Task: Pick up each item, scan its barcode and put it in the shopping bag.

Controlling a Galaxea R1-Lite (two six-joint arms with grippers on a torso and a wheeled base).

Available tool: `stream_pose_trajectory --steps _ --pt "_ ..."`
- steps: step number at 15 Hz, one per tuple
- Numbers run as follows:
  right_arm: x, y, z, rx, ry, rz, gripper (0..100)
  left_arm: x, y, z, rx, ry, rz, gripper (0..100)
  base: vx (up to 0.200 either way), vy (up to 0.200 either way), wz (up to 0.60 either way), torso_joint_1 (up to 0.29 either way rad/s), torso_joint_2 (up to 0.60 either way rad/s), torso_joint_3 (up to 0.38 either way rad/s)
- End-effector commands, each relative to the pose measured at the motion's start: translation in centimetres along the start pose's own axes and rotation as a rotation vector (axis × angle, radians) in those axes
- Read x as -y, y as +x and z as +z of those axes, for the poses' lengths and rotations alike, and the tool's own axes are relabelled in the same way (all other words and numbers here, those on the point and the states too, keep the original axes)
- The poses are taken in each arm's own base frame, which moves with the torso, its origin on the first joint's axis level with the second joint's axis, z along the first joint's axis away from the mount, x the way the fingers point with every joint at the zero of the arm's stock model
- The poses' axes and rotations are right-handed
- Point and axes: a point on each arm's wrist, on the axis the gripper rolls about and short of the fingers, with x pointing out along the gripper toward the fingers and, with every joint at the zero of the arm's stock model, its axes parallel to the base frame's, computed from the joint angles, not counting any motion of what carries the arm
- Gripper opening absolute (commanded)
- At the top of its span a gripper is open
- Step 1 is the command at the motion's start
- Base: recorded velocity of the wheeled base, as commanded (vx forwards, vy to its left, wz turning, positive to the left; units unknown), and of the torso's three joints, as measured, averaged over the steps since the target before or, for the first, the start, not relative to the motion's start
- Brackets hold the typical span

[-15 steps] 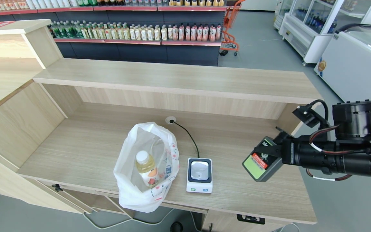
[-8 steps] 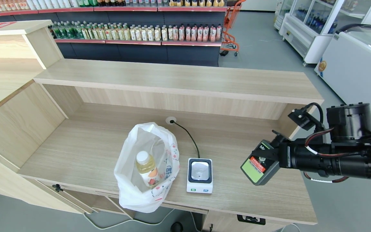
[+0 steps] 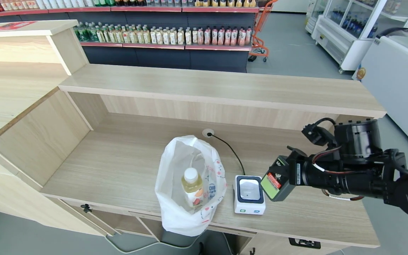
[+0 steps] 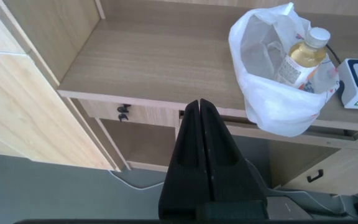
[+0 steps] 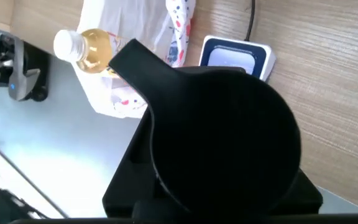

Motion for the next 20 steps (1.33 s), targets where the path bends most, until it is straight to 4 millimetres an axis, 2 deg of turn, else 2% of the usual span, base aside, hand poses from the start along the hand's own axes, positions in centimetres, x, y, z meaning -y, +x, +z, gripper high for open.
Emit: stream_pose_trajectory --steps 1,6,12,15,20 --pt "0.2 2.1 -0.4 -0.02 -0.002 -0.037 0 0.0 0.0 0.0 -0.001 0.0 0.0 0 0.0 0.0 0.0 0.0 0.0 0.0" --pt "0.3 4.1 -0.9 -0.024 -0.009 -0.022 0 0.0 0.0 0.0 -0.001 0.0 0.0 0 0.0 0.0 0.0 0.0 0.0 0.0" --pt "-0.4 5.3 -1.8 -0.041 -0.021 0.002 0 0.0 0.0 0.0 -0.001 0.0 0.0 0 0.0 0.0 0.0 0.0 0.0 0.0" --pt "0.2 7.4 -2.7 -0.014 -0.024 -0.027 0 0.0 0.0 0.0 -0.001 0.0 0.0 0 0.0 0.0 0.0 0.0 0.0 0.0" --pt "0.4 8.3 -3.2 -0.026 -0.028 -0.03 0 0.0 0.0 0.0 -0.001 0.0 0.0 0 0.0 0.0 0.0 0.0 0.0 0.0"
